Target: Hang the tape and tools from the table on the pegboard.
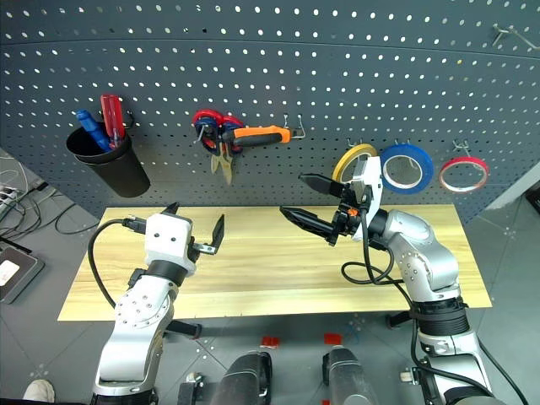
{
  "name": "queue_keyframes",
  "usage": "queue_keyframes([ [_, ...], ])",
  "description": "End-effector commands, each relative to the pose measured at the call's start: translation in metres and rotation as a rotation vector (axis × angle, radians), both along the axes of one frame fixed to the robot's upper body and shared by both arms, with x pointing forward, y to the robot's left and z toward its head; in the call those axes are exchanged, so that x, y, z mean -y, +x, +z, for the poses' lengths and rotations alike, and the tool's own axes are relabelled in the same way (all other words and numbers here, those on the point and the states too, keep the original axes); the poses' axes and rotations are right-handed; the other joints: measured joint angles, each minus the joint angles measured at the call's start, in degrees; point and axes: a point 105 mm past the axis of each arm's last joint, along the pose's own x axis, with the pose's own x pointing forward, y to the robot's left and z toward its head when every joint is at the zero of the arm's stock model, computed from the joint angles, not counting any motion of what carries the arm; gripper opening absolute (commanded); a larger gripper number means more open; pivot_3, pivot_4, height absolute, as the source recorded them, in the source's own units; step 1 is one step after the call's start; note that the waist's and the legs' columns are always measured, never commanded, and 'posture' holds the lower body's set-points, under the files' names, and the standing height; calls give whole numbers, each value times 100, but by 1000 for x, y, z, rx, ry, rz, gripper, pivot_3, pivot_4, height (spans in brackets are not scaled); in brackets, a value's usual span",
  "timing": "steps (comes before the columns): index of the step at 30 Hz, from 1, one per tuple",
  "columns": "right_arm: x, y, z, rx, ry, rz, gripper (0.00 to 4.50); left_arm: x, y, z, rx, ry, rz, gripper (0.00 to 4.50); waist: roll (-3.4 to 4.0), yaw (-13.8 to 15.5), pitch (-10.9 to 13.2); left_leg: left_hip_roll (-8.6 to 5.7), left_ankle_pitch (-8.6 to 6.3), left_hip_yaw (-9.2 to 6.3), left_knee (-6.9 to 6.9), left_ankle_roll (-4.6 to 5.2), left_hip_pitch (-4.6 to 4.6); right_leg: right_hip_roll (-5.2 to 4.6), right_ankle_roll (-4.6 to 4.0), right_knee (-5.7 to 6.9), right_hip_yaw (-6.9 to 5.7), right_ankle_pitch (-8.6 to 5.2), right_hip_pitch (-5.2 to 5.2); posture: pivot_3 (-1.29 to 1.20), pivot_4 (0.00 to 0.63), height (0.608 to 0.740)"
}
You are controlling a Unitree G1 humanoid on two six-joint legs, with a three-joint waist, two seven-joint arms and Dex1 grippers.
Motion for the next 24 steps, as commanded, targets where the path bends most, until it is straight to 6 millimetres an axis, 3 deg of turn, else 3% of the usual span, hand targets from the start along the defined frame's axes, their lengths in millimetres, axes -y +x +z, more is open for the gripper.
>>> queue_keyframes([
  [1, -2, -8, 10, 48, 13, 29, 4500, -18, -6, -1, -8, -29, 83, 4477, 0, 0, 0, 0, -1, -1, 0, 1, 0, 0, 0, 0, -1, 0, 0, -121, 214, 740],
  [8, -21, -31, -6, 128, -71, 161, 4500, -74, -26, -37, -182, -186, 337, 4477, -1, -3, 2, 2, -6, -2, 2, 9, 1, 0, 0, 1, -1, 0, 1, -100, 253, 740],
  [13, -43, -40, -24, 214, -190, 218, 4500, -102, -29, -37, -230, -174, 376, 4477, 0, 22, 20, 1, -7, -9, 7, 11, 7, 1, 0, 7, -6, 0, 9, -78, 295, 740],
  [21, -85, -37, -25, 230, -204, 197, 4500, -141, -21, -34, -322, -148, 365, 4477, 10, 30, 193, 0, -7, -19, 8, 13, 22, 1, -3, 8, -10, -2, 25, -51, 378, 740],
  [24, -100, -29, -24, 247, -199, 143, 4500, -151, -13, -42, -377, -311, 345, 4477, 10, 35, 290, 0, -7, -20, 8, 12, 24, 1, -8, 27, -11, -5, 17, -42, 408, 740],
])
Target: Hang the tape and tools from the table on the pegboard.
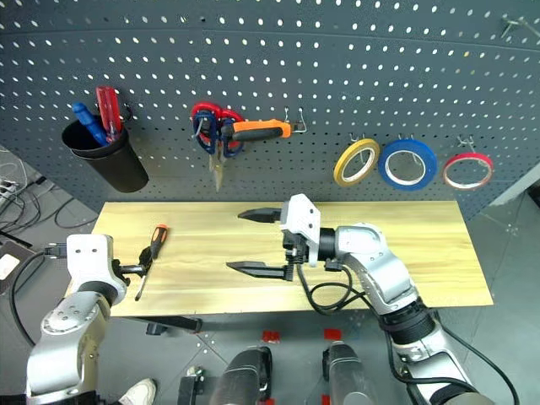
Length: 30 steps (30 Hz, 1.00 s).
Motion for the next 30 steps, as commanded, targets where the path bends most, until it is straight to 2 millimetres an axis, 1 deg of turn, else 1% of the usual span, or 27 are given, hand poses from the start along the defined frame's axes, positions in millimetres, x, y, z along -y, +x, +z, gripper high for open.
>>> queue_keyframes([
  [1, -16, 5, 7, 54, 24, -46, 4500, -12, 8, -3, -3, -182, 9, 4477, 0, 22, 93, 0, 0, 0, 1, 0, 0, 0, -2, 7, -2, -1, -3, -41, 414, 740],
  [3, -23, 9, 6, 44, 16, -62, 4500, -12, 18, -6, -21, -247, -21, 4477, -4, 41, 176, -1, 1, -1, 5, -1, 1, 1, -2, 17, -9, -2, -7, -42, 426, 740],
  [4, -26, 11, 4, 45, 8, -73, 4500, -14, 21, -7, -32, -253, -29, 4477, -9, 44, 221, -1, 1, 1, 7, -1, 1, 1, -3, 28, -16, -2, -12, -42, 426, 740],
  [6, -29, 13, 6, 43, 9, -75, 4500, -16, 32, -6, -53, -267, -56, 4477, -14, 43, 281, -1, 1, 5, 8, -2, -5, 1, -3, 40, -17, -2, -27, -48, 445, 740],
  [9, -30, 16, 9, 40, 12, -82, 4500, -24, 44, -5, -86, -257, -73, 4477, -18, 49, 398, 1, 3, 7, 8, -5, -10, 2, -4, 49, -19, -3, -42, -57, 459, 740],
  [11, -31, 18, 9, 47, 7, -87, 4500, -33, 52, -4, -106, -219, -79, 4477, -21, 39, 450, 2, 4, 14, 8, -7, -11, 2, -4, 55, -15, -3, -50, -68, 467, 740],
  [12, -32, 18, 9, 47, 7, -90, 4500, -33, 56, -3, -113, -207, -95, 4477, -19, 35, 469, 4, 4, 16, 7, -7, -12, 2, -4, 55, -15, -3, -55, -73, 471, 740],
  [16, -32, 19, 12, 34, 15, -100, 4500, -28, 73, -4, -158, -176, -160, 4477, -25, 30, 571, 4, 6, 38, 7, -8, -21, 2, -4, 66, -5, -3, -77, -83, 484, 740],
  [21, -29, 19, 11, 13, 12, -109, 4500, -20, 89, -2, -170, -175, -213, 4477, -28, -14, 637, 8, 6, 65, 8, -8, -21, 1, -4, 67, 11, -3, -85, -110, 492, 740],
  [23, -27, 18, 11, 4, 10, -113, 4500, -16, 95, -4, -206, -147, -247, 4477, -33, -19, 675, 10, 6, 71, 9, -9, -21, 1, -4, 72, 13, -3, -90, -117, 496, 740],
  [25, -26, 19, 11, -5, 11, -120, 4500, -16, 98, -4, -223, -127, -254, 4477, -32, -22, 693, 10, 6, 75, 9, -9, -21, 2, -4, 77, 15, -3, -95, -117, 496, 740],
  [28, -26, 20, 12, -24, 22, -134, 4500, -17, 101, 0, -238, -119, -256, 3900, -33, -34, 698, 10, 6, 83, 8, -9, -21, 2, -3, 76, 21, -3, -98, -117, 496, 740],
  [30, -25, 21, 13, -31, 25, -137, 4500, -16, 102, 0, -257, -116, -270, 3294, -31, -45, 700, 11, 6, 86, 8, -9, -22, 1, -3, 75, 23, -3, -100, -114, 496, 740],
])
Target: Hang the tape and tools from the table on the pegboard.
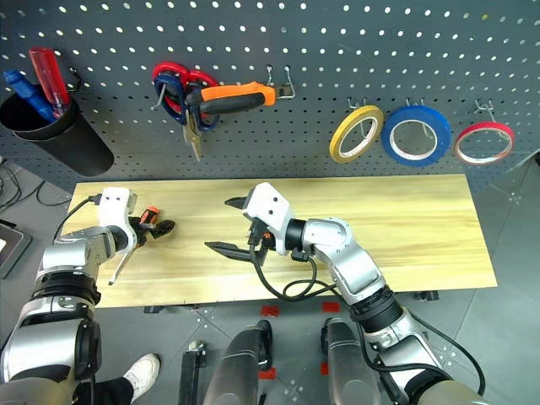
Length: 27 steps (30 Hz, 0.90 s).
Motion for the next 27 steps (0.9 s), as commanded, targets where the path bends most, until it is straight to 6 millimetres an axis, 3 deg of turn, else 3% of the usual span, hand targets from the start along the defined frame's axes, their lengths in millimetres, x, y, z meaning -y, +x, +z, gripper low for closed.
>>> queue_keyframes([
  [1, -1, -7, 14, 15, 58, 16, 4500, -6, -4, 0, -34, 23, -15, 3018, 1, -9, 1, 0, 0, 2, -1, 0, 0, 0, 0, 0, 2, 0, -2, -114, 490, 740],
  [7, -2, -3, 17, 9, 76, 8, 4500, -9, -8, 0, -53, 22, -32, 1111, 1, -3, 1, 3, 0, 4, -3, -1, 0, 0, 0, 0, 3, 0, -4, -101, 477, 740],
  [8, -3, -3, 17, 11, 77, 8, 4500, -10, -9, 0, -53, 23, -31, 989, 1, -2, 1, 3, 0, 3, -3, -1, 0, 0, 0, 0, 3, 0, -4, -101, 477, 740],
  [15, -5, -5, 19, 34, 81, 23, 4500, -11, -14, -4, -55, 23, -33, 992, -1, -7, 0, 4, 2, 4, -5, -3, 0, -2, 0, -4, 3, 0, -4, -94, 446, 740],
  [19, 4, -9, 21, 20, 95, 64, 4500, 3, -19, -6, 10, 64, -100, 992, -7, -16, -6, 7, 13, 4, -9, -24, 0, -5, 0, -6, 4, 0, -4, -81, 410, 740],
  [23, 24, -15, 20, -7, 105, 106, 4500, 30, -40, -12, 56, 164, -178, 992, -10, -3, -14, 6, 14, 4, -15, -29, -2, -19, 0, -22, -1, 0, 0, -79, 376, 740],
  [27, 43, -21, 22, -29, 119, 129, 4500, 61, -53, 11, 217, 240, -189, 992, -22, 45, -31, 0, 13, -13, -15, -28, -8, -31, 0, -26, -4, 1, 7, -70, 323, 740],
])
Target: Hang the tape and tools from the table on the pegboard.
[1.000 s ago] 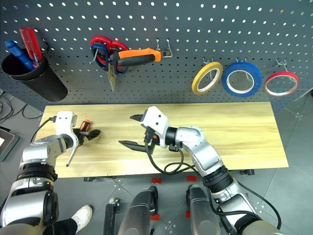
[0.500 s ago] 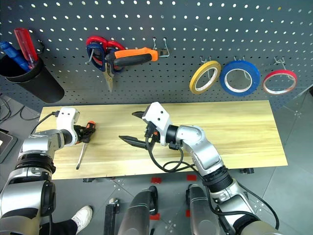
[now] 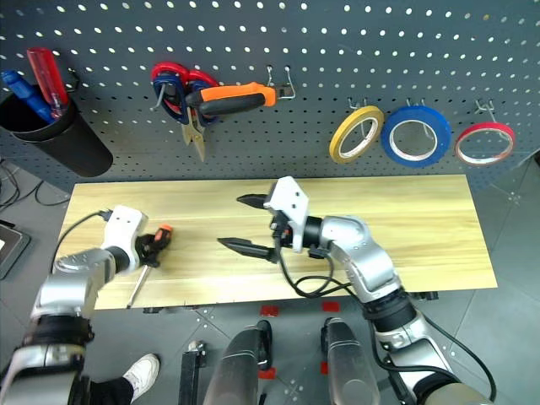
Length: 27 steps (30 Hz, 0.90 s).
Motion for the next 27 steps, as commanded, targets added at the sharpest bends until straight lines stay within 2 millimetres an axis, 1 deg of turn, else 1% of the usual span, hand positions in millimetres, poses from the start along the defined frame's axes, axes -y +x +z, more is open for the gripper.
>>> queue_keyframes([
  [1, 11, -16, 14, 21, 54, 68, 4500, 27, -6, 42, 195, 76, -22, 992, -8, 23, -21, -2, 1, -10, 0, -1, -5, -1, 0, 2, -3, 1, 0, -69, 317, 740],
  [3, 19, -15, 19, 15, 69, 51, 4500, 46, -15, 59, 277, 125, -49, 992, -28, 30, -40, -4, 3, -22, 0, -5, -5, 0, -1, 1, -9, 1, 8, -64, 295, 740],
  [5, 25, -12, 25, 9, 98, 23, 4500, 62, -24, 75, 347, 132, -54, 992, -31, 32, -89, -6, 6, -27, 0, -10, -9, 0, -1, 2, -13, 1, 7, -56, 277, 740],
  [6, 29, -8, 31, 12, 121, -7, 4500, 73, -28, 86, 390, 122, -70, 992, -30, 32, -125, -7, 7, -28, -2, -12, -11, 0, -1, -2, -14, 1, 6, -51, 270, 740],
  [7, 35, -3, 38, 22, 151, -51, 4500, 84, -33, 103, 454, 136, -76, 992, -34, 33, -149, -8, 8, -27, -3, -13, -13, 0, -1, -4, -15, 1, 6, -48, 266, 740],
  [9, 42, 1, 45, 28, 188, -98, 4500, 94, -39, 124, 527, 151, -69, 992, -47, 36, -196, -8, 9, -30, -2, -16, -18, 0, -1, -7, -16, 1, 6, -40, 254, 740],
  [10, 45, 2, 51, 12, 225, -117, 4500, 96, -41, 138, 576, 147, -39, 992, -46, 38, -235, -9, 11, -29, -3, -18, -18, 1, -1, -5, -16, 1, 6, -40, 254, 740],
  [13, 48, 1, 61, -15, 281, -135, 4500, 93, -44, 166, 672, 133, 36, 992, -49, 48, -344, -7, 11, -30, -3, -19, -18, 7, -1, -4, -24, 1, 6, -29, 236, 740],
  [15, 47, 1, 67, -6, 303, -140, 4500, 88, -49, 198, 785, 164, 97, 992, -53, 50, -406, -7, 11, -26, -4, -19, -16, 14, -1, -5, -29, 1, 6, -26, 227, 740],
  [16, 46, 1, 70, -3, 313, -143, 4500, 87, -51, 209, 828, 182, 121, 992, -63, 50, -414, -6, 11, -29, -3, -19, -17, 17, 0, -4, -31, 1, 6, -22, 224, 740],
  [19, 44, 2, 75, 0, 337, -142, 4500, 83, -54, 229, 898, 230, 167, 992, -63, 56, -499, -6, 13, -27, -4, -21, -16, 21, -1, -4, -27, 0, 5, -16, 215, 740],
  [22, 44, 3, 82, 5, 368, -135, 4500, 76, -58, 254, 999, 275, 239, 992, -68, 80, -531, -7, 13, -23, -6, -22, -17, 21, -1, -8, -24, 0, 4, -10, 212, 740],
  [27, 48, 2, 83, 8, 371, -130, 4500, 71, -66, 279, 1121, 314, 304, 992, -73, 132, -601, -8, 13, -22, -2, -22, -17, 22, -1, -7, -23, 1, 5, -13, 200, 740],
])
